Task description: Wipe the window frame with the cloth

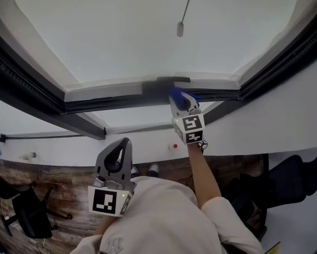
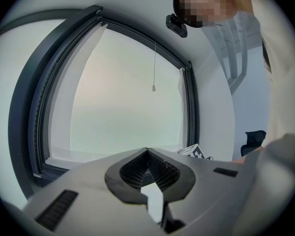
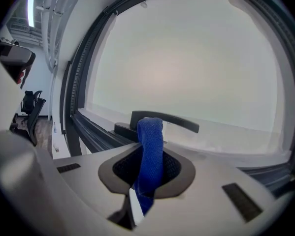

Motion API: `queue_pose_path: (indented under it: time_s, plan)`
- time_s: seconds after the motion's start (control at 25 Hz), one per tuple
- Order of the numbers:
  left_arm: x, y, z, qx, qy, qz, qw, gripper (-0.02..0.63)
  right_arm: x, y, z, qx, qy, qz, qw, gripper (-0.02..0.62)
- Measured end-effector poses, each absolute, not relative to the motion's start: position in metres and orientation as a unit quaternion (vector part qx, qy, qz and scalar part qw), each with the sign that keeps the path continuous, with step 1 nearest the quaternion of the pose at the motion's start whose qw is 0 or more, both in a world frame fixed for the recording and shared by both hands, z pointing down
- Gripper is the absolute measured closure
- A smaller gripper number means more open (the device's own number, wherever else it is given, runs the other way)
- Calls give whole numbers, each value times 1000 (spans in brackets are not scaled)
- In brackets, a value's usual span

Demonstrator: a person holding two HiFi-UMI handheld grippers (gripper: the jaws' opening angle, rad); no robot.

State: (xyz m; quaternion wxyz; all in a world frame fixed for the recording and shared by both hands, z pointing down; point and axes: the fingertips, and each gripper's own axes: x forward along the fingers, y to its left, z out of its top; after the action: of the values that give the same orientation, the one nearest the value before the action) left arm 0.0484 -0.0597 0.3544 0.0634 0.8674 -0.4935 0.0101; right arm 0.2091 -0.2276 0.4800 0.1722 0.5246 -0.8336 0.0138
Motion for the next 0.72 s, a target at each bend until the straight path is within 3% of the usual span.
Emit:
queue_pose_path:
  time_s: [0.72]
  plan:
    - [86, -45, 360, 889, -451, 19, 85, 597, 240, -229, 479, 536, -826, 26, 174, 535]
